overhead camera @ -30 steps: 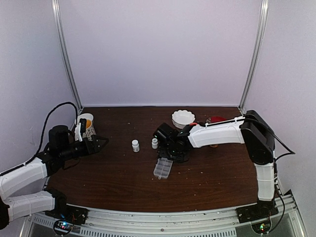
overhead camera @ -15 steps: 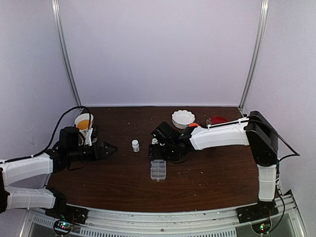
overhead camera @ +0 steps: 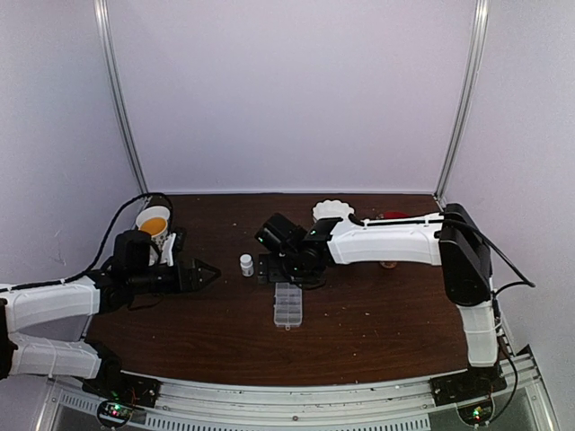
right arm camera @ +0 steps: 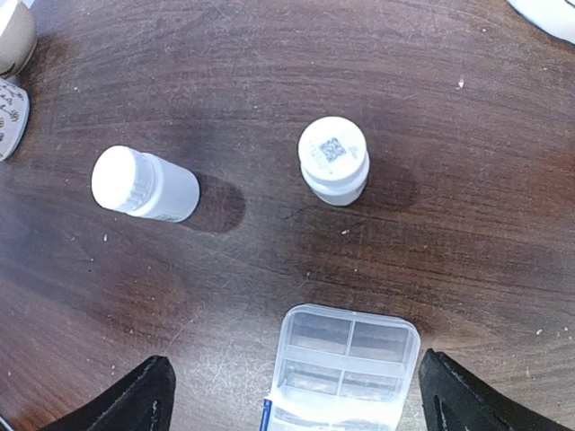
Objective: Sort the pills into containers
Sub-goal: Pick up the pill container from the center of the board.
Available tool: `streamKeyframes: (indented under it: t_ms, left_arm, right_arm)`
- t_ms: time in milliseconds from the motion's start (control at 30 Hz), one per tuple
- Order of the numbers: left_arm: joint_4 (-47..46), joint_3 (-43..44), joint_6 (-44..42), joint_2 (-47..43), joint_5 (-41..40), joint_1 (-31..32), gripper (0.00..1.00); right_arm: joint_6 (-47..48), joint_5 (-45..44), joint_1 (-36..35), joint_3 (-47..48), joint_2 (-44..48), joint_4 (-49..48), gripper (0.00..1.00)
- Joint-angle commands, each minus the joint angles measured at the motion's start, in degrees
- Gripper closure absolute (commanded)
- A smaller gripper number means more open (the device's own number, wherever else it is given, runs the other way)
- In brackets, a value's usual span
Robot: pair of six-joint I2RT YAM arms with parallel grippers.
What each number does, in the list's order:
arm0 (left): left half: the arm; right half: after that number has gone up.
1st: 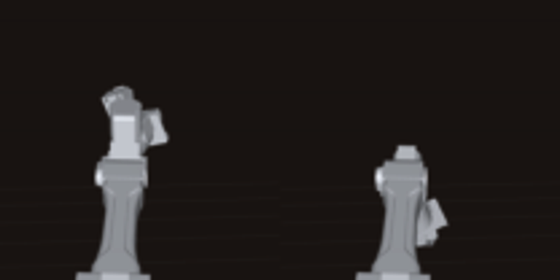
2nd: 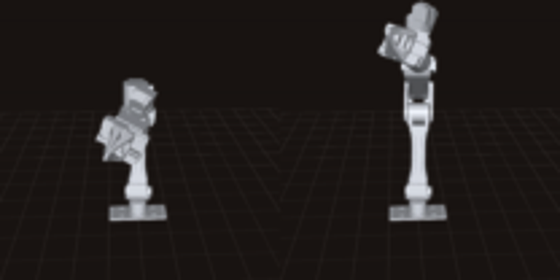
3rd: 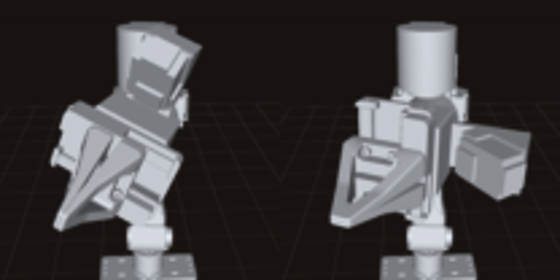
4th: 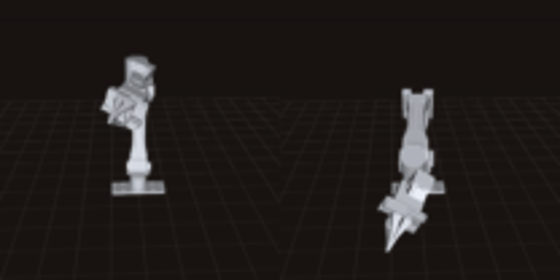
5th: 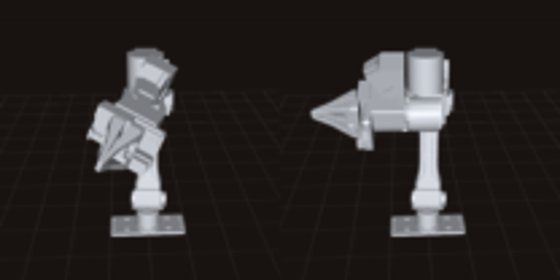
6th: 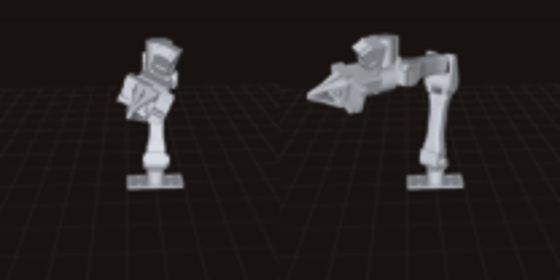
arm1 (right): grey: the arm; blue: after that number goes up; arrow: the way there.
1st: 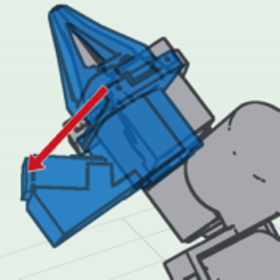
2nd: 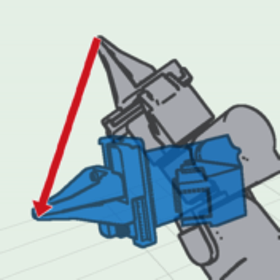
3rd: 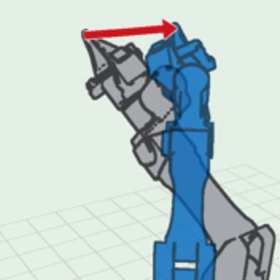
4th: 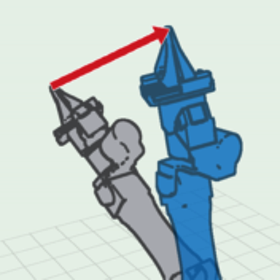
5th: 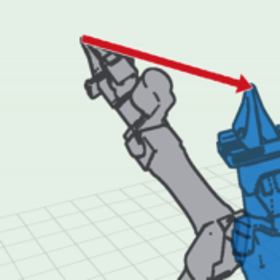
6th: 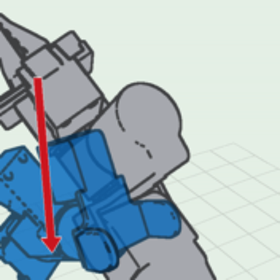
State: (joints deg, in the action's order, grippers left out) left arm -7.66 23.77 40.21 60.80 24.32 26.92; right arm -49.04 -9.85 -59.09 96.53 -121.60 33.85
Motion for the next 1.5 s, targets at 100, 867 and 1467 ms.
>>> streamKeyframes:
  t_ms: [100,867,1467]
  left_arm:
    - [-1.98,-0.07,0.05,-1.75,-1.02,0.42,0.07]
    - [-1.94,-1.03,-0.47,-1.92,-2.13,0.51,0.07]
    - [-10.41,-0.17,3.91,0.78,1.66,5.02,0.08]
  right_arm:
    - [-4.51,-8.38,-0.94,3.49,-2.17,9.62,0.03]
    - [-5.32,-4.99,-1.55,3.36,-6.22,6.72,0.3]
    - [-1.09,1.8,-1.47,-26.87,17.39,-36.89,0.43]
